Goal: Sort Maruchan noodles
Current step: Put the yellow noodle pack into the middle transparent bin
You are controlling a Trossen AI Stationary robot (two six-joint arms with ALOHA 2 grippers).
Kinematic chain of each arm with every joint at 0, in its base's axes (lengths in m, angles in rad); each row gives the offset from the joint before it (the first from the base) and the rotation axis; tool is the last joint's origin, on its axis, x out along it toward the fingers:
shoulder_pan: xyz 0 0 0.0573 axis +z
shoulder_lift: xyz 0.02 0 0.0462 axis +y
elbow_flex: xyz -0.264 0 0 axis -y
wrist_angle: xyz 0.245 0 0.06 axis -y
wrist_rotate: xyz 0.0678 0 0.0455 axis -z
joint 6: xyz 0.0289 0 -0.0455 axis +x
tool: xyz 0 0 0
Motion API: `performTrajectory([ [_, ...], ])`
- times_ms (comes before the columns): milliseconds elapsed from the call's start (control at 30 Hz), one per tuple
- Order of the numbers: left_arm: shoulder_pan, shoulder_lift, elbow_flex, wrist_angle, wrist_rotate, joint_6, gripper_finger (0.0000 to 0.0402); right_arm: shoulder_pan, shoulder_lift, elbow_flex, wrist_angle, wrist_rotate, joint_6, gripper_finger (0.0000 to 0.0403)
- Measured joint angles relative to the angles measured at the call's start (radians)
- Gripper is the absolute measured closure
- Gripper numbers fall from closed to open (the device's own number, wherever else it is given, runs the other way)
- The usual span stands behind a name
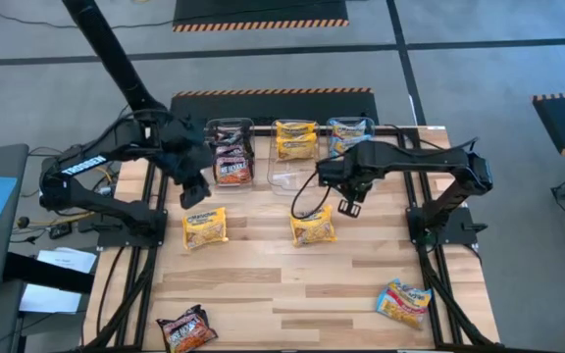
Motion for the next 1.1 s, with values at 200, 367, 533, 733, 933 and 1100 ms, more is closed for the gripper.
performTrajectory([
  [200,-0.063,0.0,0.0,-0.066,-0.013,-0.084,0.0265,0.046,-0.031,0.001,0.004,-0.077,0.0,0.0279],
  [367,-0.101,0.002,0.0,-0.153,-0.054,-0.134,0.0265,0.084,-0.072,0.0,0.0,-0.093,-0.001,0.0279],
  [533,-0.121,0.005,-0.046,-0.187,-0.064,-0.185,0.0265,0.127,-0.119,0.0,0.003,-0.104,-0.001,0.028],
  [733,-0.148,0.001,-0.149,-0.184,-0.076,-0.223,0.0265,0.177,-0.141,0.0,0.002,-0.104,0.014,0.028],
  [933,-0.183,0.0,-0.265,-0.169,-0.072,-0.251,0.0265,0.231,-0.141,-0.001,-0.001,-0.104,0.023,0.028],
  [1100,-0.206,0.0,-0.353,-0.126,-0.06,-0.279,0.0265,0.268,-0.141,-0.001,0.01,-0.105,0.026,0.028],
])
